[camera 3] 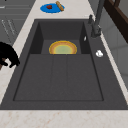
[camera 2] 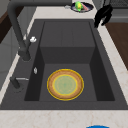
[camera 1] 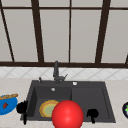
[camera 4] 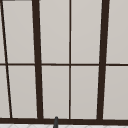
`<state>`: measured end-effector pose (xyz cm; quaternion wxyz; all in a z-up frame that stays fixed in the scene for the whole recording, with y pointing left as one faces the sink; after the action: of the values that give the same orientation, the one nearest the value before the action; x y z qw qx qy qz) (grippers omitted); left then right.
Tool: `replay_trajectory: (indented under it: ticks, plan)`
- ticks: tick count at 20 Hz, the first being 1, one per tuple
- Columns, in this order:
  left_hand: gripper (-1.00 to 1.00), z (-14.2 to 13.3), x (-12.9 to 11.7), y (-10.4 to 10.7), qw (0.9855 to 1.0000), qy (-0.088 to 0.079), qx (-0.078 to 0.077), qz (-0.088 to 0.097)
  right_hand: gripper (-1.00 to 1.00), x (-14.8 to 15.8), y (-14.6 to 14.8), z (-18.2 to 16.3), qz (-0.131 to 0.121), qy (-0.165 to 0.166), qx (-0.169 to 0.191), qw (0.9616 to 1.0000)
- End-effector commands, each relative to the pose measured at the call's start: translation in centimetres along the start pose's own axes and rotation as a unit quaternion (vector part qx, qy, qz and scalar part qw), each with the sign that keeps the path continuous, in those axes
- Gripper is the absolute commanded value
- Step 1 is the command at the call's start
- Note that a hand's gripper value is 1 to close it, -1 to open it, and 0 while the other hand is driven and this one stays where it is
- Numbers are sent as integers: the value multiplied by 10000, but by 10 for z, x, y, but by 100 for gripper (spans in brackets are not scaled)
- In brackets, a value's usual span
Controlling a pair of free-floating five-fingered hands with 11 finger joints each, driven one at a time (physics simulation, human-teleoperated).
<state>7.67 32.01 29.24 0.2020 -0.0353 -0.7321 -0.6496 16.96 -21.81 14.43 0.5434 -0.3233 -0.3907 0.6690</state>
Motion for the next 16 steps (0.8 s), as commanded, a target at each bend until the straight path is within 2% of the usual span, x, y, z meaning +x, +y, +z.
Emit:
replay_trajectory:
  ticks: [1, 10, 12, 16]
  plan:
    - [-100, -18, 14, -1, 9995, 113, -295, 69, 0, 0, 0, 0, 0, 0, 0, 10000]
    - [-100, -56, 55, -16, 9993, 151, -351, 59, 0, 0, 0, 0, 0, 0, 0, 10000]
    - [-100, -67, 62, -20, 9994, 128, -326, -67, 0, 0, 0, 0, 0, 0, 0, 10000]
    - [-100, -80, 66, -29, 9994, 143, -303, -69, 0, 0, 0, 0, 0, 0, 0, 10000]
